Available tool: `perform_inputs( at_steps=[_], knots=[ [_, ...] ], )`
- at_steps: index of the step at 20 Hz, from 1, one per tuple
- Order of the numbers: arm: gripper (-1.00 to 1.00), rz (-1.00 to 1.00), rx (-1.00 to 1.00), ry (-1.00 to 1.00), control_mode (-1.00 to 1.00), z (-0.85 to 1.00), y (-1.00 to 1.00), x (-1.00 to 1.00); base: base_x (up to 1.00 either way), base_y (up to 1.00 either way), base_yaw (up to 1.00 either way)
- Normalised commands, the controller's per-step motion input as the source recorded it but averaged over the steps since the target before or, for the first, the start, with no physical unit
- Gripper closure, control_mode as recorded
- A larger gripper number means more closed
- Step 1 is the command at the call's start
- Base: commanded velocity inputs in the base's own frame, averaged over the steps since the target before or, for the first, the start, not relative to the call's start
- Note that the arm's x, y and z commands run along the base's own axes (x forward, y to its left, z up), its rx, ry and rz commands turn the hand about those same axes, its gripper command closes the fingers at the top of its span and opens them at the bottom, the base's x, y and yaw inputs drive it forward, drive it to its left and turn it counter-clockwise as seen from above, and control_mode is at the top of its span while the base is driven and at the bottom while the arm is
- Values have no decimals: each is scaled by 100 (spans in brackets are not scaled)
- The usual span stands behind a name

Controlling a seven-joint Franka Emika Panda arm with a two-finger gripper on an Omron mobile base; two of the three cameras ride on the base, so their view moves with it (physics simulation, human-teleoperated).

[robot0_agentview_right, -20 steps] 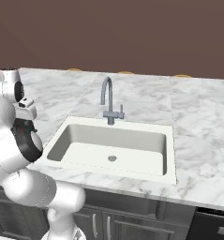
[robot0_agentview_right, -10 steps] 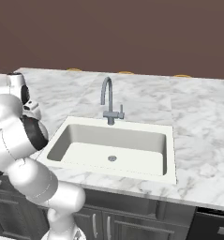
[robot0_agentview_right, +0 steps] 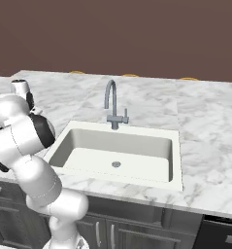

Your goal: Dump the bell pepper from the pot into the sink. Then turn on the water and wash the bell pepper. Then turn off the water and put the bell pepper back in the pot.

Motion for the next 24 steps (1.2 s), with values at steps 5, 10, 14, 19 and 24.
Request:
perform_inputs(
  at_steps=[5,10,14,19,24],
  knots=[
    [-100,0,0,0,-100,-23,10,12,0,0,0],
    [-100,0,0,0,-100,-20,12,12,0,0,0],
    [-100,0,0,0,-100,-19,13,15,0,0,0],
    [-100,0,0,-3,-100,-19,13,15,0,0,0],
    [-100,0,0,-5,-100,-15,10,13,0,0,0]
  ],
)
